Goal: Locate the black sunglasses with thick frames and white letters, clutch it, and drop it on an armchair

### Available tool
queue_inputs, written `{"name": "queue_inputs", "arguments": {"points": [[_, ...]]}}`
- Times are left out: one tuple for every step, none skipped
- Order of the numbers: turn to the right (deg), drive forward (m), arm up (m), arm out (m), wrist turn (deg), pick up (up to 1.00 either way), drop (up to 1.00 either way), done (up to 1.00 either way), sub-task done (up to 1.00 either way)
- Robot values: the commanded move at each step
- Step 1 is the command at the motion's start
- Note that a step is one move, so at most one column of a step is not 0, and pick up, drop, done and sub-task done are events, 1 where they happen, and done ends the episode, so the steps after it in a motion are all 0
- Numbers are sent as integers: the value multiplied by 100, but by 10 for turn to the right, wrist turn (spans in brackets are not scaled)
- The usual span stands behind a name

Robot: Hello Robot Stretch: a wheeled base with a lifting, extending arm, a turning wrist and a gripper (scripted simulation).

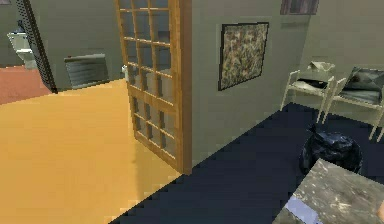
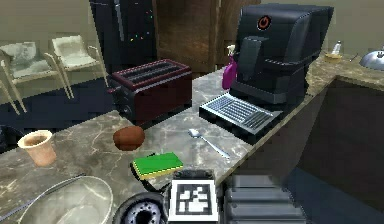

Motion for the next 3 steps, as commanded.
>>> {"name": "queue_inputs", "arguments": {"points": [[0,0,0,8,0,0,0,0,0],[0,0,0,0,450,0,0,0,0],[0,0,0,0,450,0,0,0,0]]}}
